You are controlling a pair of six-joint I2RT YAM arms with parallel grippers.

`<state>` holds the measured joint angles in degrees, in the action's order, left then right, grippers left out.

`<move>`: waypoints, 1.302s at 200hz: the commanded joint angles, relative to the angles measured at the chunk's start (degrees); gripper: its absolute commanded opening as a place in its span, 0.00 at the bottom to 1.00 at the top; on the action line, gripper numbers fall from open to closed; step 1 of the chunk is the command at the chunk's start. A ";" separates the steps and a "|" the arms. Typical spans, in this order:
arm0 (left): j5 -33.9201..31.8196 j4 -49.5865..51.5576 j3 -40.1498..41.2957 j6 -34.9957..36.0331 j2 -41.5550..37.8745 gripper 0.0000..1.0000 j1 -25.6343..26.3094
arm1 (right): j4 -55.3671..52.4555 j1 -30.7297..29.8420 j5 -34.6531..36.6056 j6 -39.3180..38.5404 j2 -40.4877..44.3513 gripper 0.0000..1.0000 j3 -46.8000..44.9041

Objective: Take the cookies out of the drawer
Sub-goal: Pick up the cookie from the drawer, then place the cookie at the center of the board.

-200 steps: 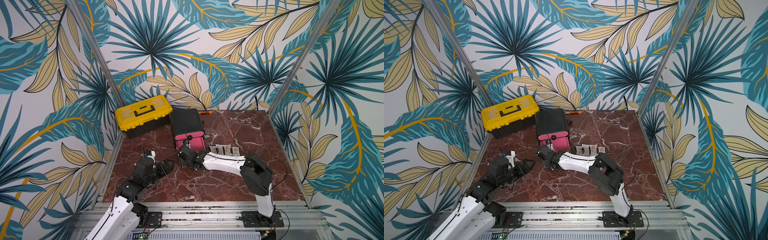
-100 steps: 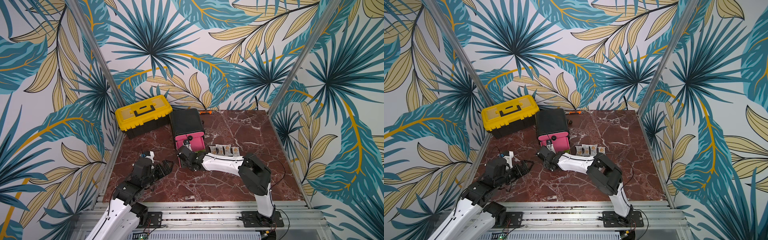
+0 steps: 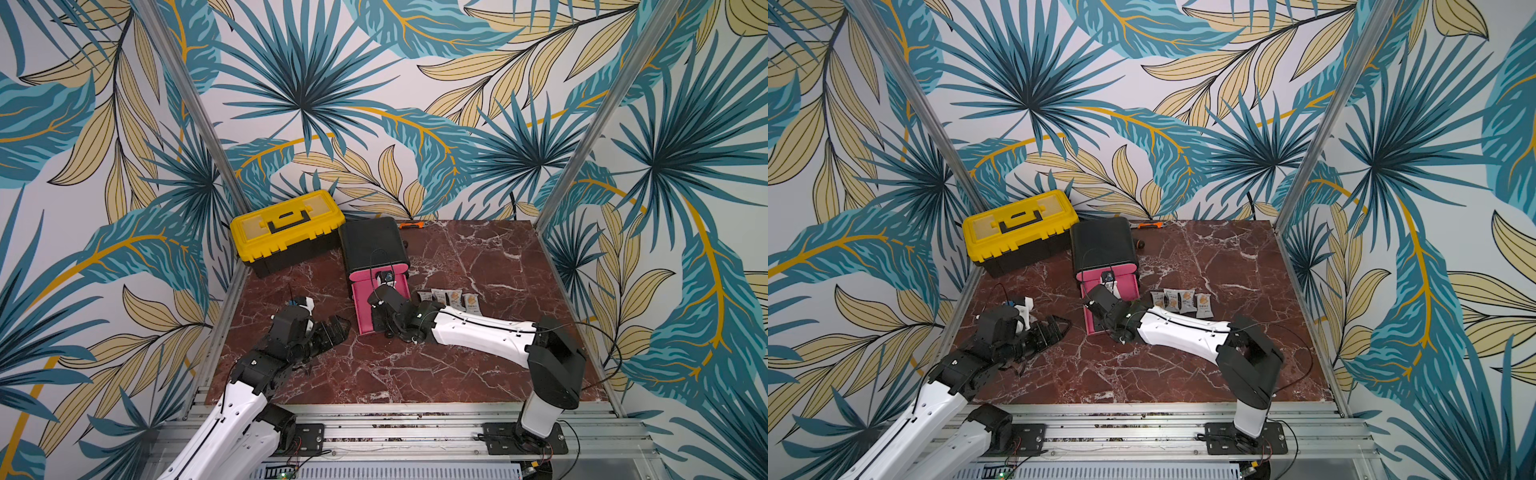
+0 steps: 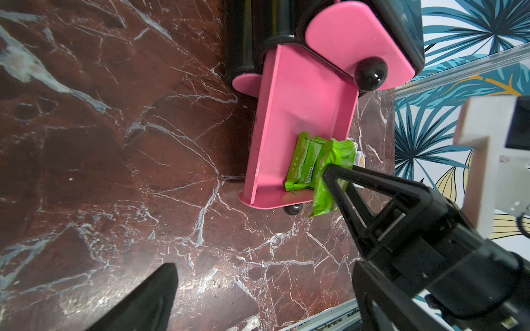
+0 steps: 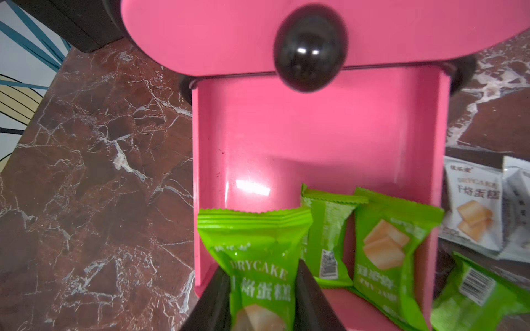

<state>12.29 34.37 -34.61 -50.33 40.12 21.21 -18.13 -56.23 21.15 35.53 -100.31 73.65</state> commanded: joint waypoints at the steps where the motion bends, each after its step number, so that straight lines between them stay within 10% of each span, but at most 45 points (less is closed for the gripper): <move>1: 0.28 -0.87 -2.66 0.60 -0.53 1.00 1.05 | -2.80 0.45 0.46 -0.42 2.99 0.32 -3.20; 102: -6.96 -22.55 -3.22 -1.34 10.39 1.00 15.09 | -7.53 9.79 1.47 1.60 28.62 0.32 -27.24; 260: -8.65 -25.45 1.52 -1.97 10.63 1.00 15.32 | 8.59 20.85 -5.03 0.93 14.42 0.29 -35.31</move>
<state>3.68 9.47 -32.88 -52.51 50.65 36.34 -12.40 -36.12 16.25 36.42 -83.70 38.15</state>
